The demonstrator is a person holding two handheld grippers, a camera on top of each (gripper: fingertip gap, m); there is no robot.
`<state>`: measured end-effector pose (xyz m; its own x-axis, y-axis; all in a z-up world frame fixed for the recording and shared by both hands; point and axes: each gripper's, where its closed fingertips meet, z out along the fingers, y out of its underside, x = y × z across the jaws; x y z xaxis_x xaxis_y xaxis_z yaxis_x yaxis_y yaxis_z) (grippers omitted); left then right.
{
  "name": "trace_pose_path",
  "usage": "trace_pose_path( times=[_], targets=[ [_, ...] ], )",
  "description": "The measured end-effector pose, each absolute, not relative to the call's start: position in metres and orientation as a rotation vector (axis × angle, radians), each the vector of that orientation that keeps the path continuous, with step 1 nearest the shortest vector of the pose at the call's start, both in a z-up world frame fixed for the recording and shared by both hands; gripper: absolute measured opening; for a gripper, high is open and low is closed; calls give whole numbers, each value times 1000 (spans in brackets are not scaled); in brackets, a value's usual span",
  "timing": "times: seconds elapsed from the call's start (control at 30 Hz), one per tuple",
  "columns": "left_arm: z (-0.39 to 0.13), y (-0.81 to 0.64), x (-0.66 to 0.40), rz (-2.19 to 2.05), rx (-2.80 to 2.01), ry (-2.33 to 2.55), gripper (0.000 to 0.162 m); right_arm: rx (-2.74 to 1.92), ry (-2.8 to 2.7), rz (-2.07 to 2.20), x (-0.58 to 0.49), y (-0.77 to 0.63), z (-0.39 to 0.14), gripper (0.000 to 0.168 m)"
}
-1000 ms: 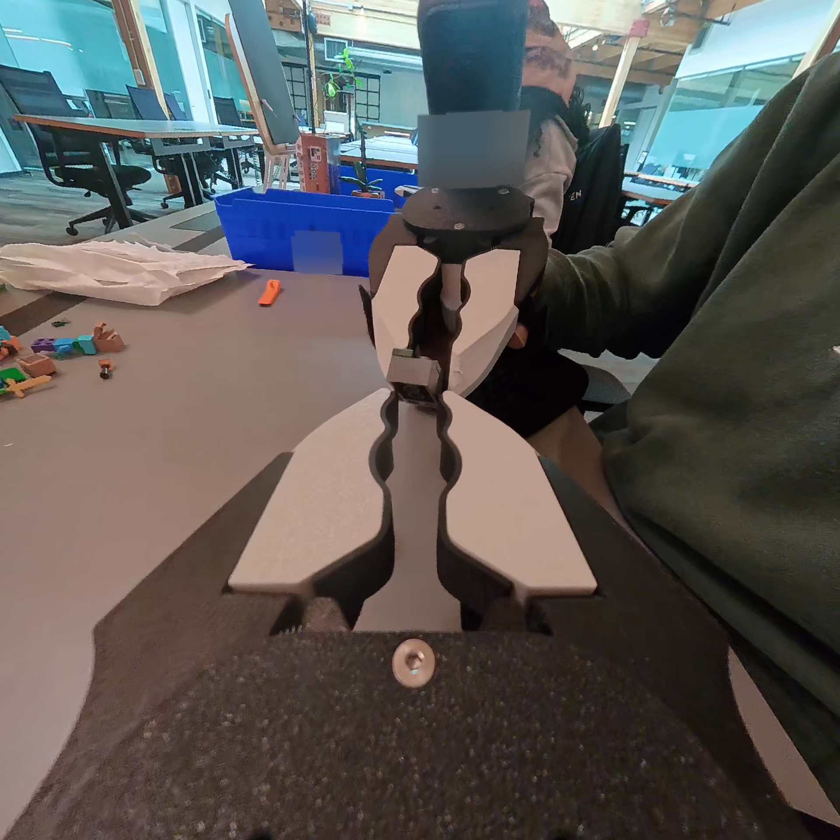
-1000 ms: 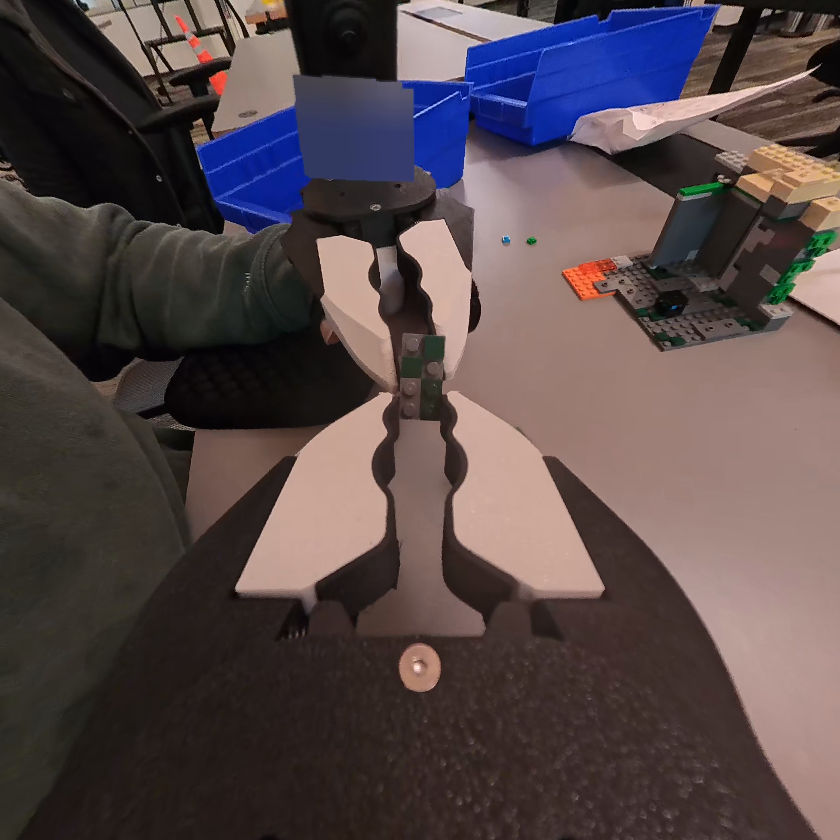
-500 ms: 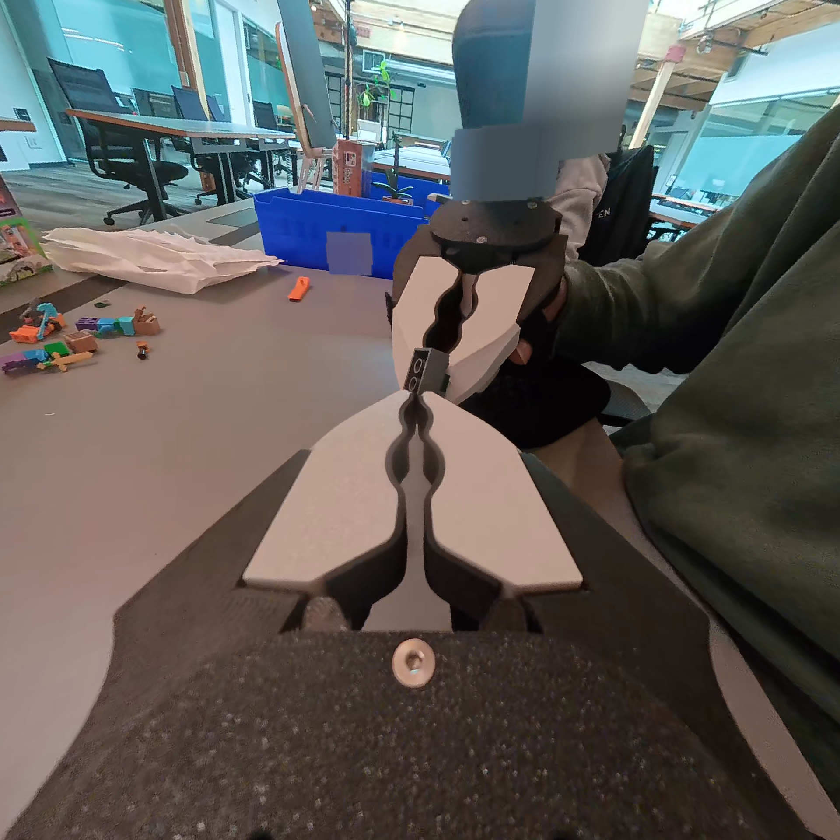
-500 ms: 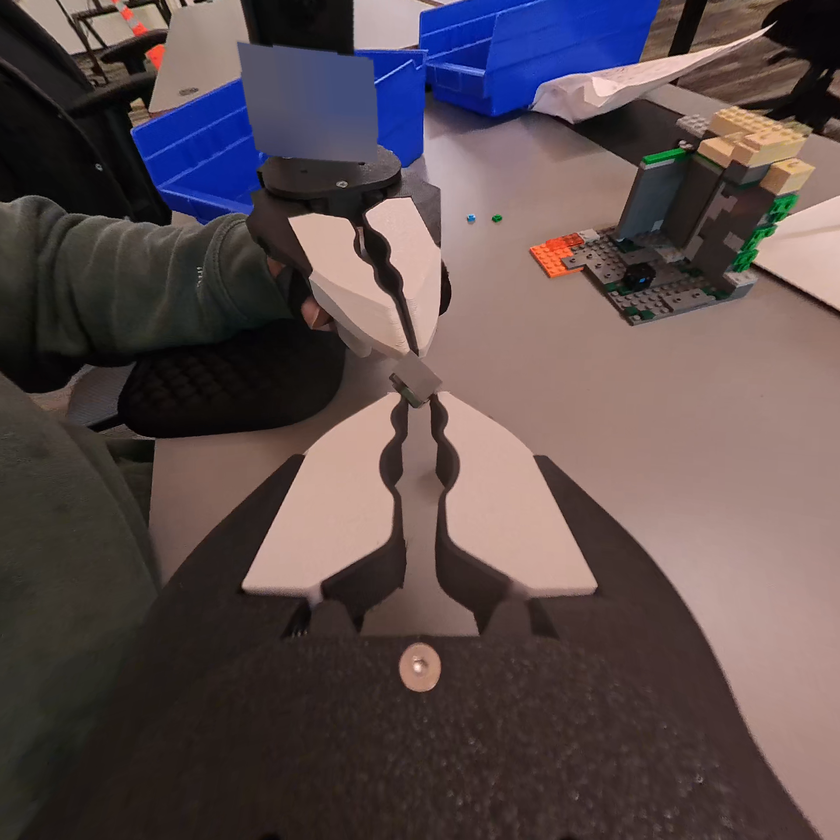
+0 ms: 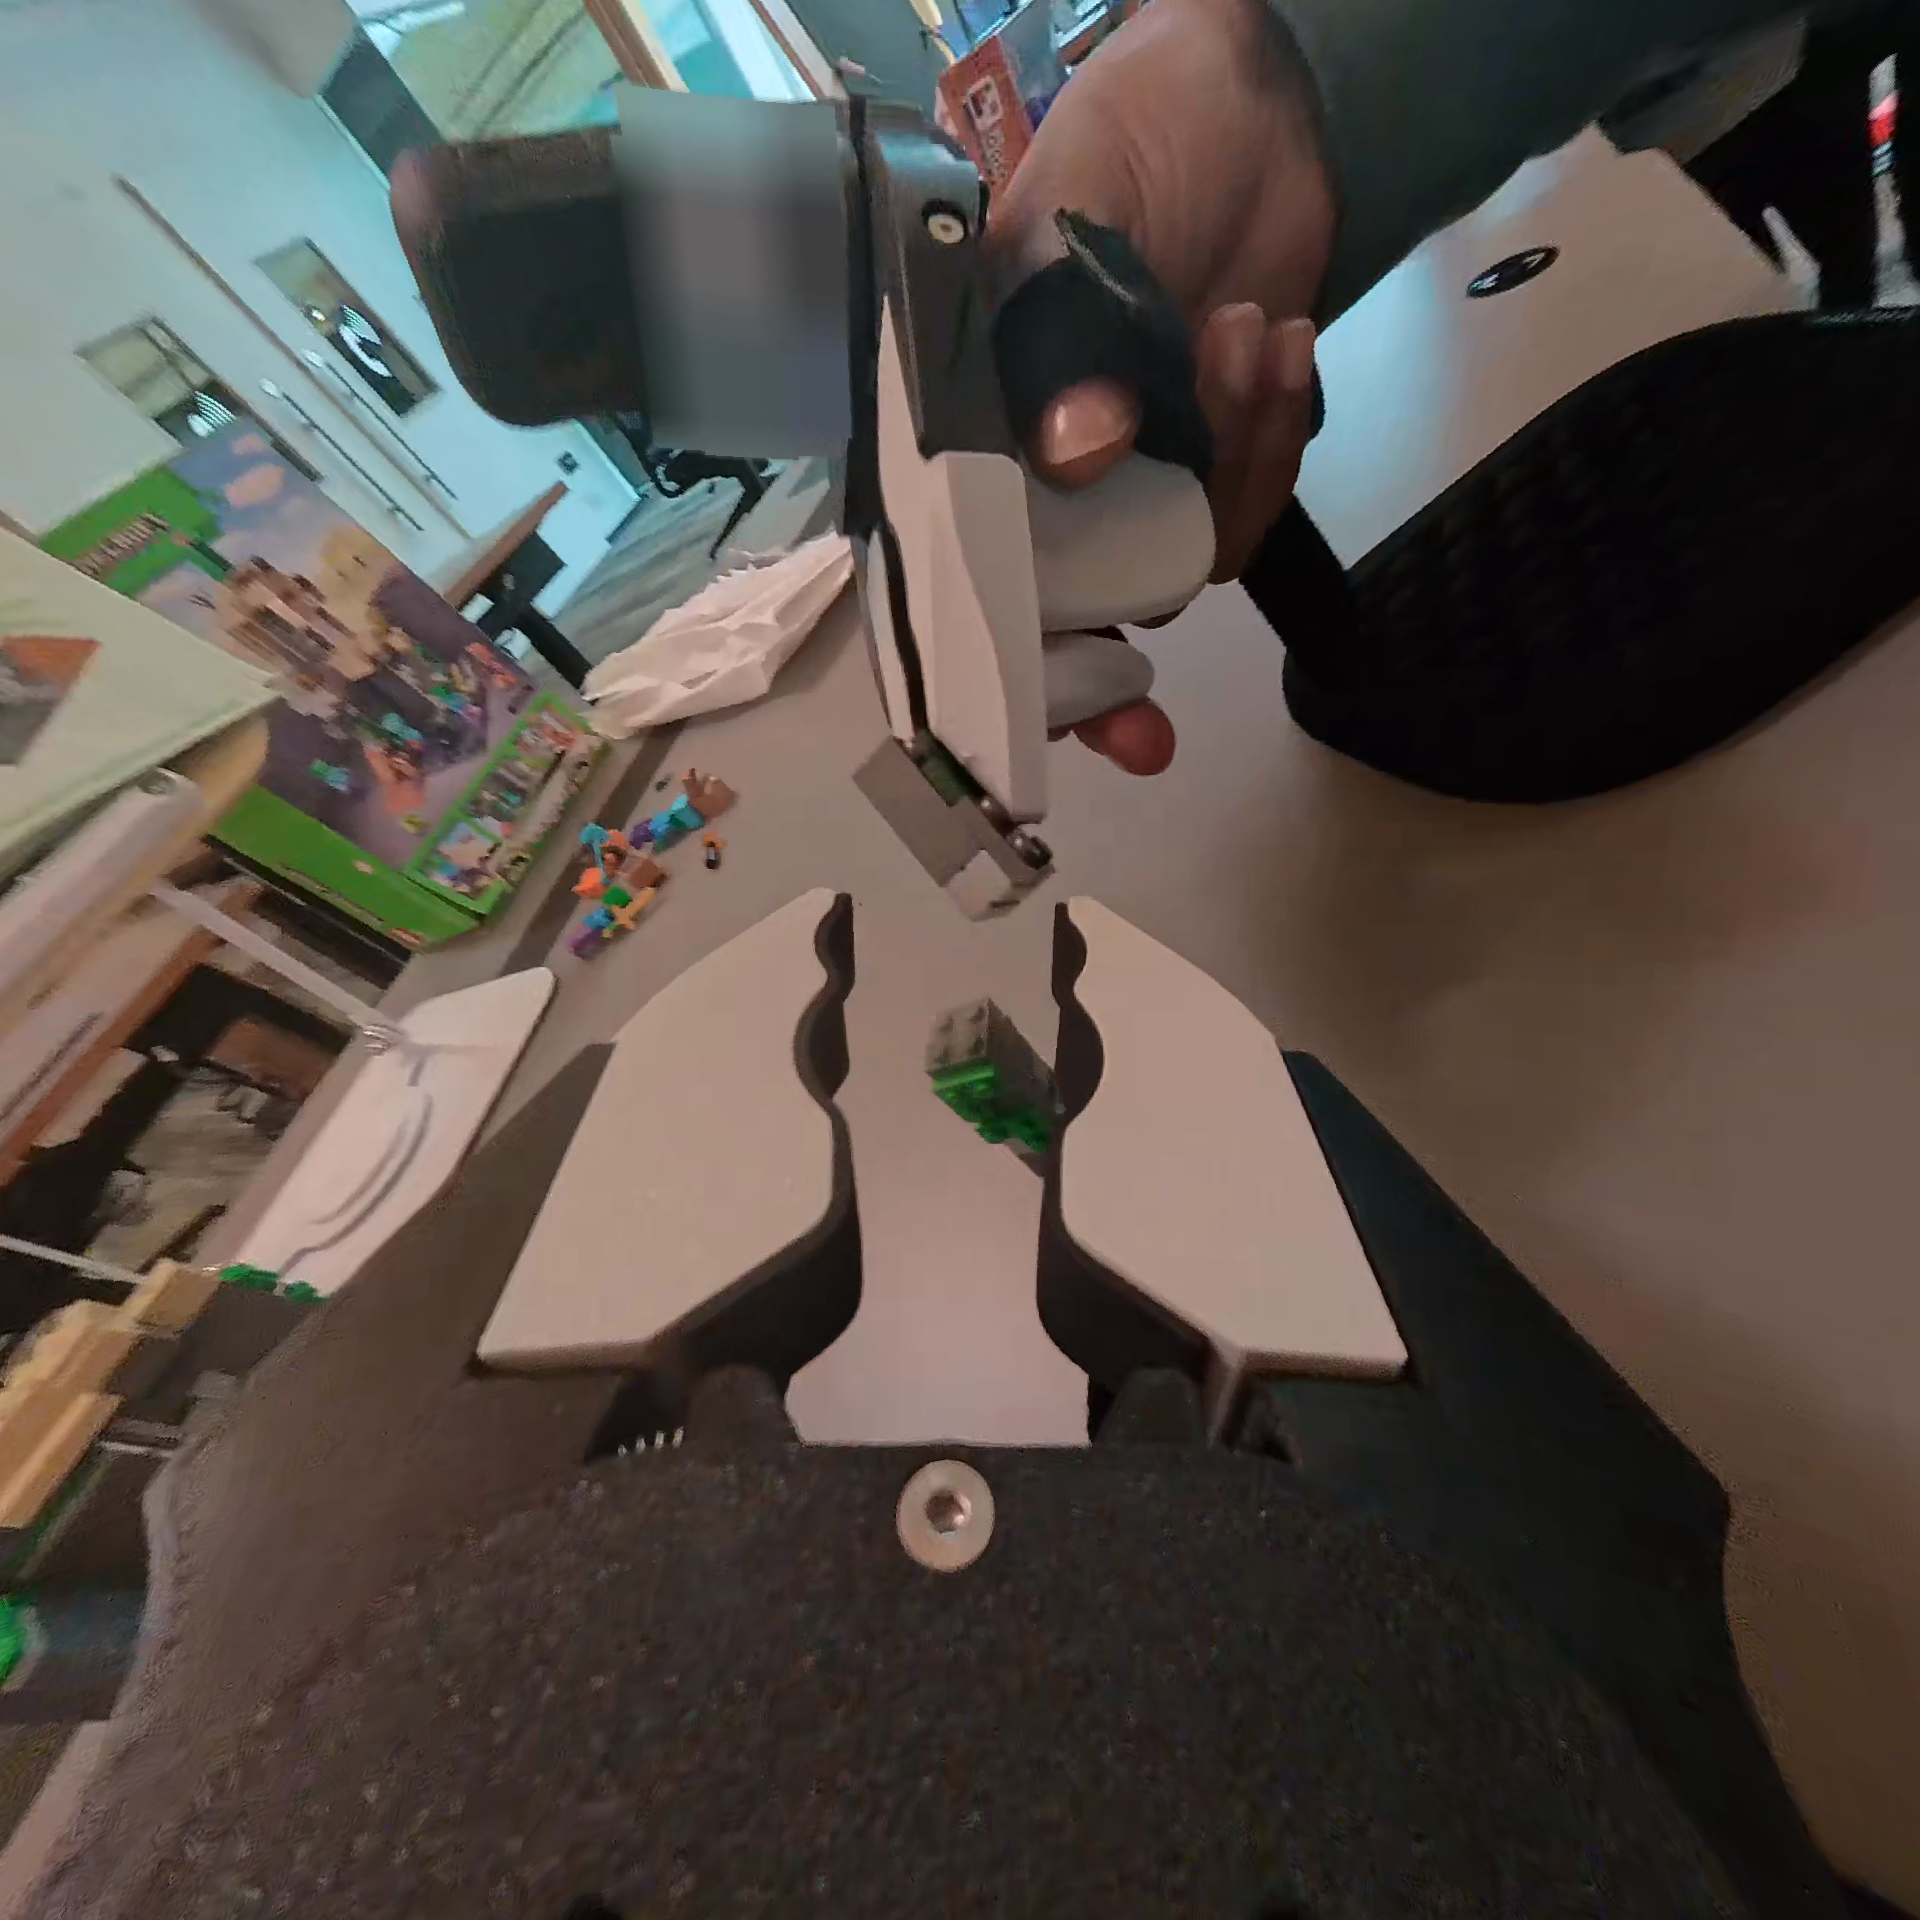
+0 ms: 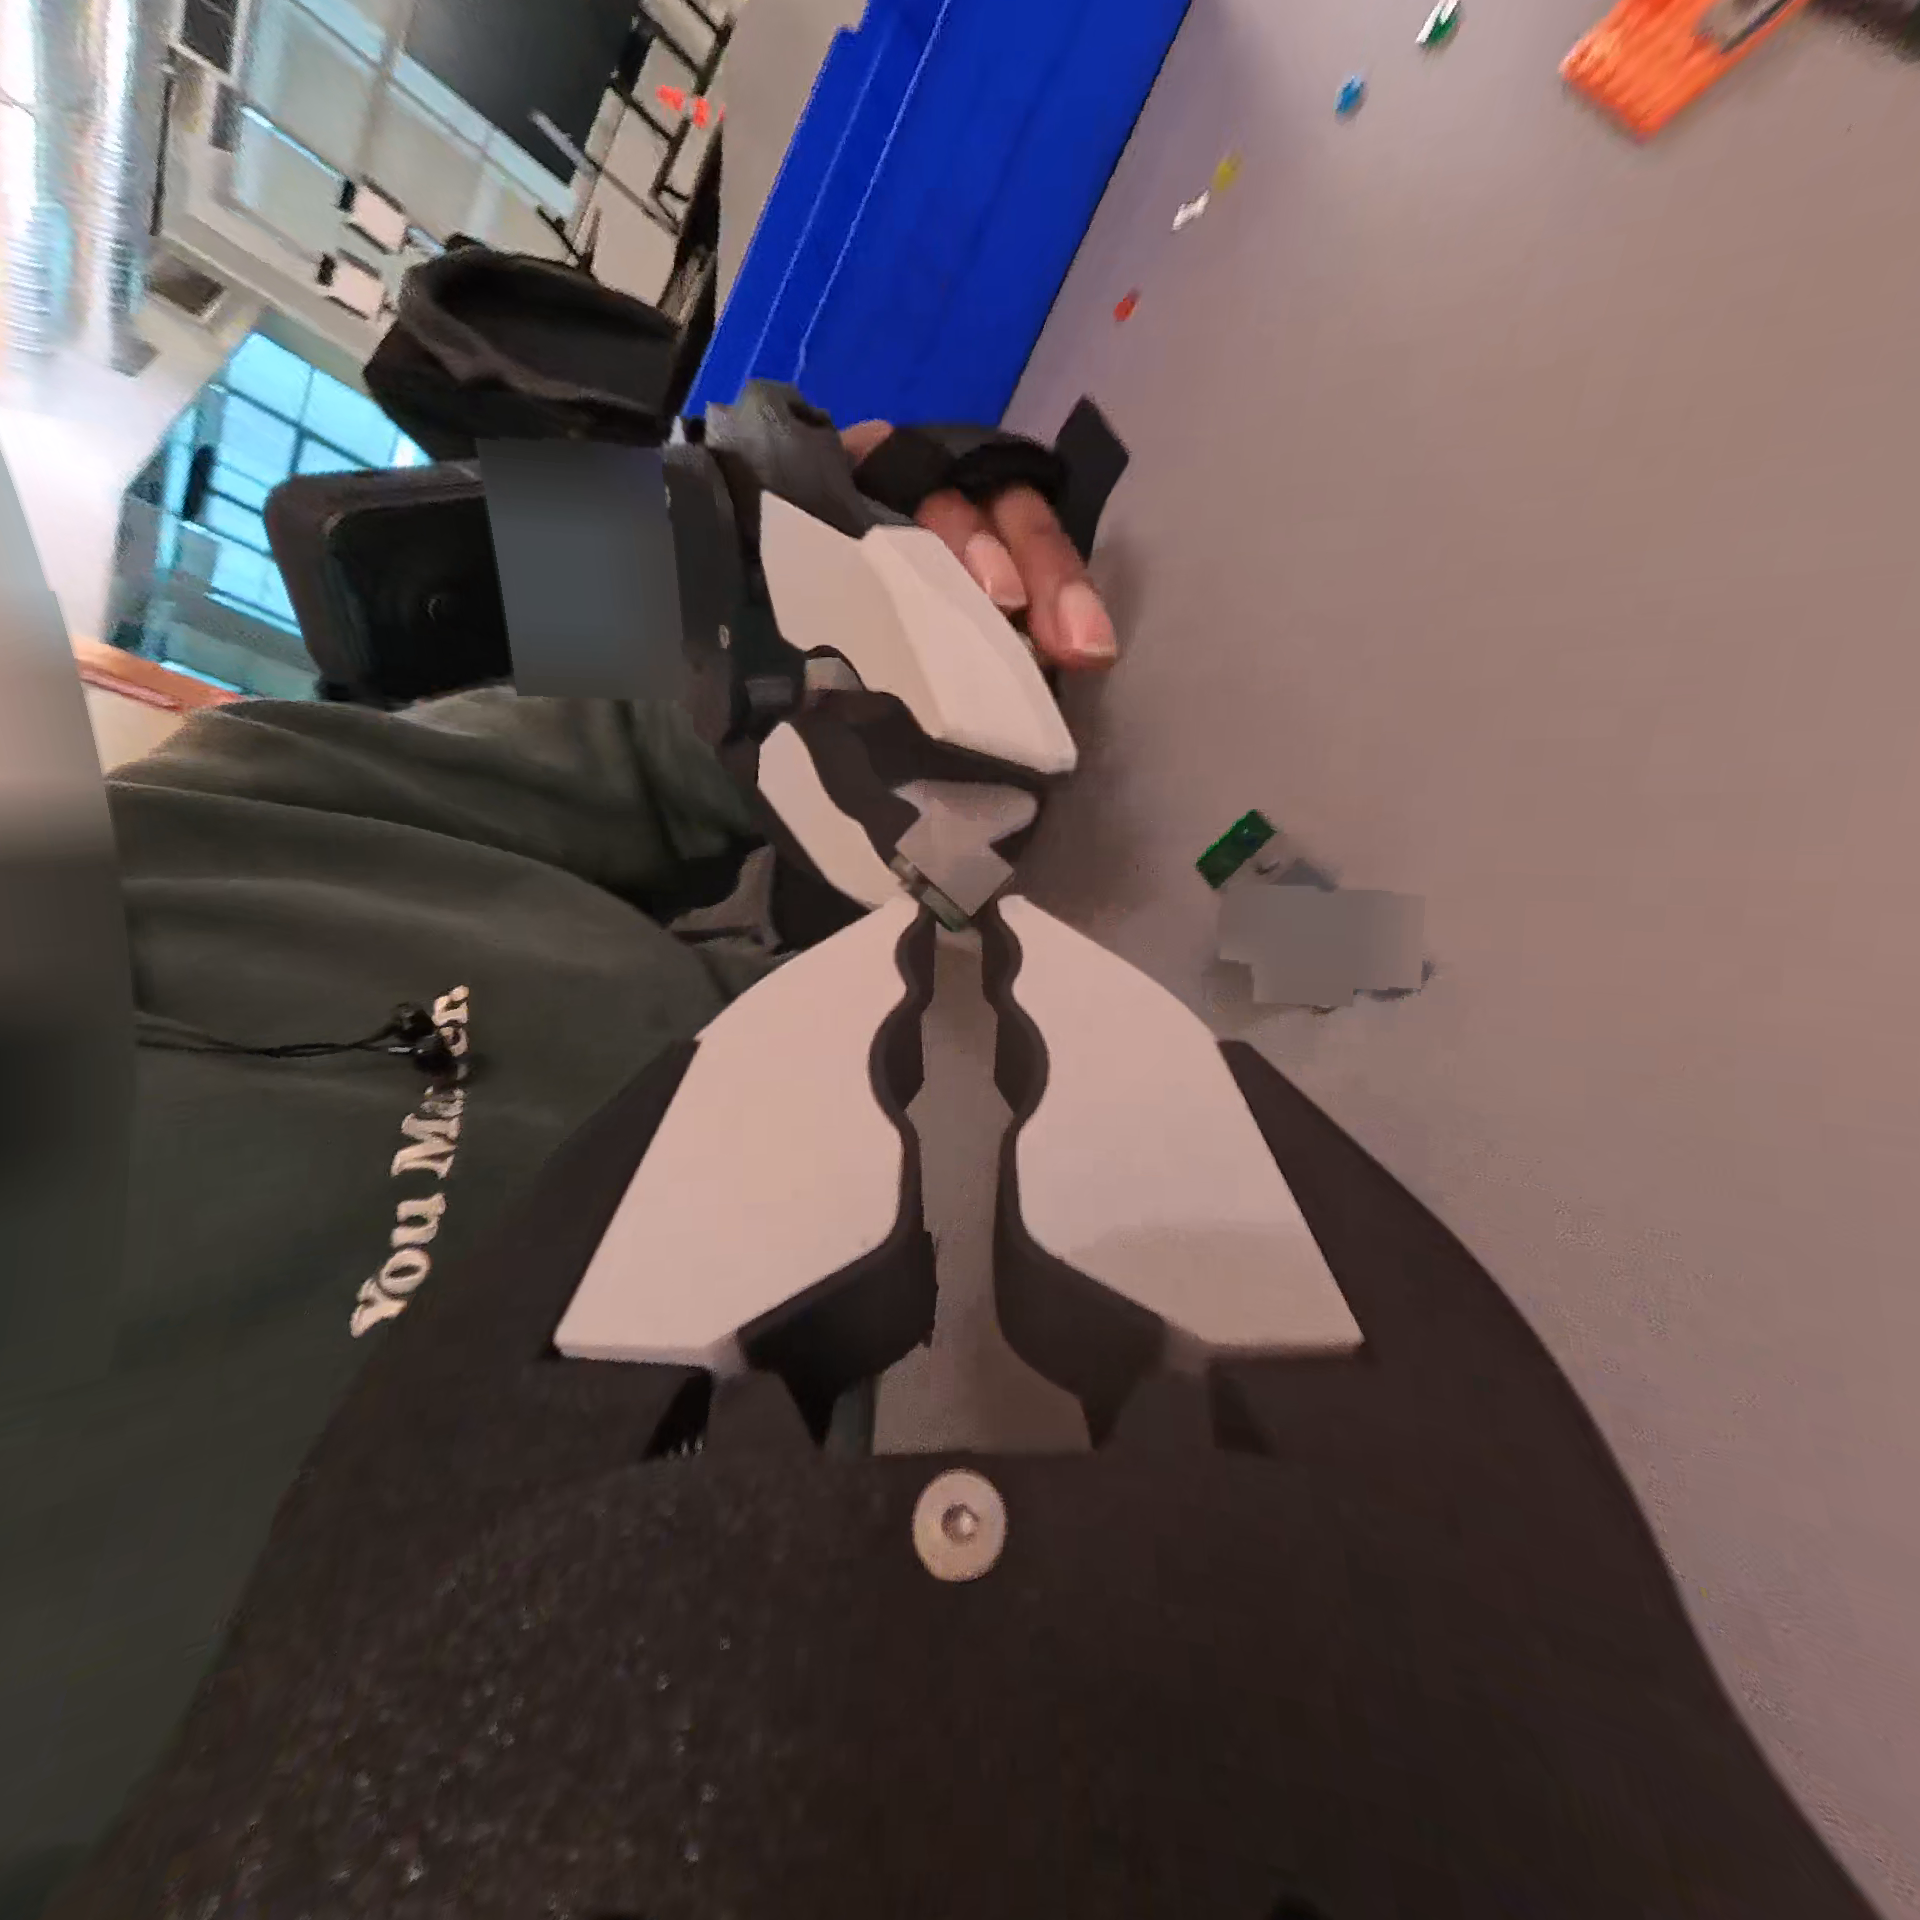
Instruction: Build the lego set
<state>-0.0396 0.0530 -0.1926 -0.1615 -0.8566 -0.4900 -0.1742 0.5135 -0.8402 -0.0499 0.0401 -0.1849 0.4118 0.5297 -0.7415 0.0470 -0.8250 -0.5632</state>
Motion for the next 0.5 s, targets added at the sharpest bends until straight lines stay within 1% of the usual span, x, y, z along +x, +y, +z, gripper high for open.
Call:
trace_pose_path(
  times=[0.23, 0.3, 0.4, 0.5],
  targets=[
    [-195, 36, -40, -618, -682, 1708, 43, -2354, -629, 1474, -53, 25, -197, 8],
    [-200, 33, -39, -557, -637, 1735, 43, -2404, -686, 1464, -55, 20, -200, 8],
    [-205, 26, -39, -491, -565, 1764, 38, -2478, -747, 1442, -56, 14, -205, 8],
    [-209, 25, -39, -463, -555, 1775, 37, -2528, -772, 1424, -55, 11, -210, 7]
  ],
)
